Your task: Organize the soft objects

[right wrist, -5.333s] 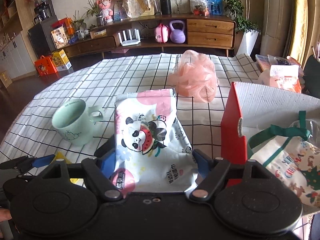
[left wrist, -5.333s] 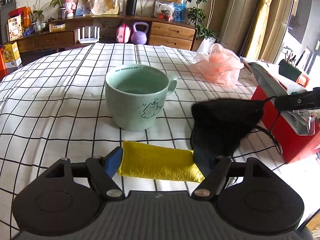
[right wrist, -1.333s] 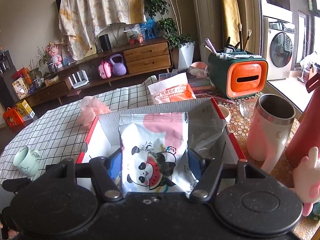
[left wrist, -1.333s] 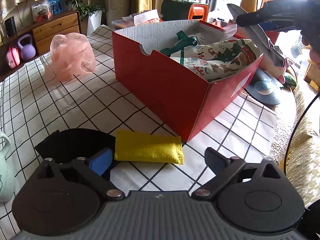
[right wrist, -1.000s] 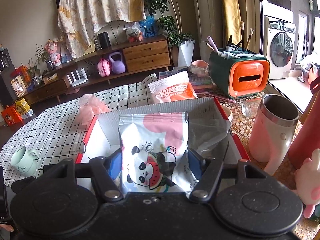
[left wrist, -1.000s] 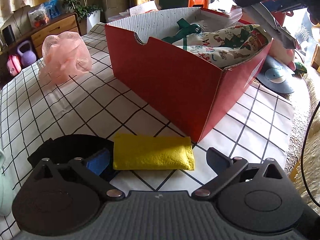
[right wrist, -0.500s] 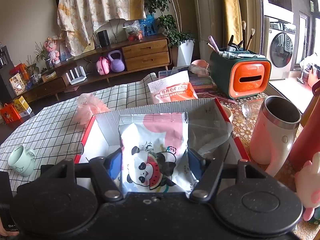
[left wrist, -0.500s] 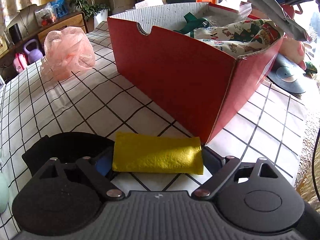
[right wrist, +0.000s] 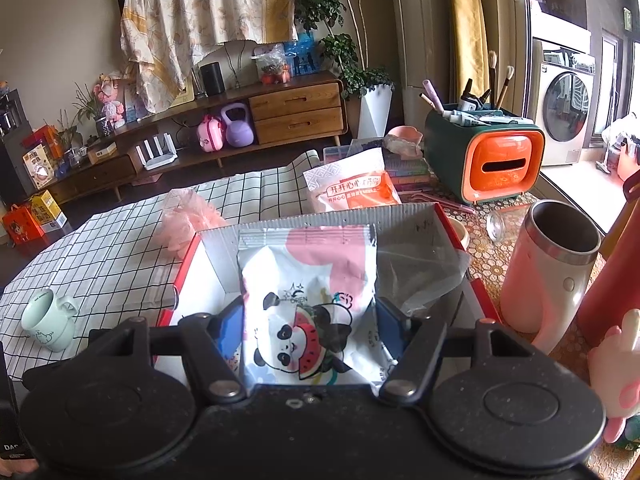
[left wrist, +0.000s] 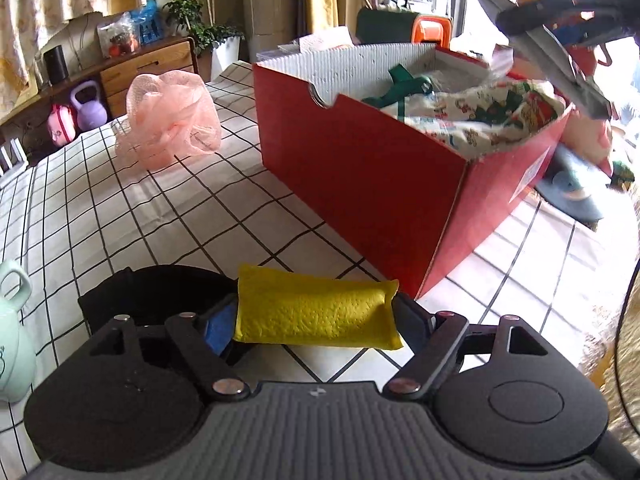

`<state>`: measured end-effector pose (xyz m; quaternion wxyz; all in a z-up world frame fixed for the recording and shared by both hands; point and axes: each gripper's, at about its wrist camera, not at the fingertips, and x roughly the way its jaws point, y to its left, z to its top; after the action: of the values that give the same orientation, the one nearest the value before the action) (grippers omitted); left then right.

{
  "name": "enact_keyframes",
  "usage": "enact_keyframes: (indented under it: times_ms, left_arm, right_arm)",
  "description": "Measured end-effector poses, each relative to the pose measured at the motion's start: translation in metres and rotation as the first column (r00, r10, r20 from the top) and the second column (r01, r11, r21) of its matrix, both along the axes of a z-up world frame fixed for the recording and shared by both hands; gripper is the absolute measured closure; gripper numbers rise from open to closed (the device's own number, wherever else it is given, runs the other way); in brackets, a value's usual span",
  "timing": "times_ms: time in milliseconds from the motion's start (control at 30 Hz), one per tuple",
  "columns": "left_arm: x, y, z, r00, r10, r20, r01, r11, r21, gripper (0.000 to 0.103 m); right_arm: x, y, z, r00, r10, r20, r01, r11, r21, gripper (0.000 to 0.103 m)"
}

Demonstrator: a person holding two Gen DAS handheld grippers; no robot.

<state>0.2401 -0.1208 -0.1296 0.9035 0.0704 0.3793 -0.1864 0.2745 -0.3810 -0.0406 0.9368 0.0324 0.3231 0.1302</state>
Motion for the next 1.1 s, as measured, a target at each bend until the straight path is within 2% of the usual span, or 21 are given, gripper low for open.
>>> enact_keyframes:
  times_ms: [267, 433, 667, 767, 900, 1100]
  left_arm:
    - [-0.006, 0.025, 0.048, 0.996, 0.084, 0.014, -0.082, 0.991, -0.107, 0.021]
    - [-0.001, 0.016, 0.08, 0.998, 0.059, 0.039, -0.053, 0.989, -0.137, 0.021]
    - [0.022, -0.025, 0.108, 0.998, -0.032, 0.058, 0.04, 0.988, -0.149, 0.021]
    - [0.037, -0.042, 0.114, 0.997, -0.075, 0.036, 0.08, 0.981, -0.175, 0.021]
    - [0.054, -0.058, 0.116, 0.997, -0.08, 0.002, 0.079, 0.977, -0.198, 0.021]
    - [0.077, -0.085, 0.104, 0.994, -0.09, -0.057, 0.079, 0.981, -0.177, 0.021]
  right_arm:
    - [-0.004, -0.004, 0.013, 1.0, 0.008, 0.024, -0.007, 1.0, -0.014, 0.037]
    - [-0.003, -0.006, 0.02, 0.999, 0.006, 0.036, -0.006, 1.0, -0.012, 0.037]
    - [0.011, -0.014, 0.02, 0.999, -0.024, 0.022, 0.024, 0.999, -0.02, 0.037]
    - [0.019, -0.02, 0.017, 0.999, -0.04, 0.008, 0.04, 0.999, -0.016, 0.037]
    - [0.025, -0.025, 0.009, 0.999, -0.051, -0.014, 0.05, 0.998, -0.027, 0.037]
    - [0.032, -0.028, -0.004, 0.998, -0.056, -0.041, 0.055, 0.998, -0.039, 0.037]
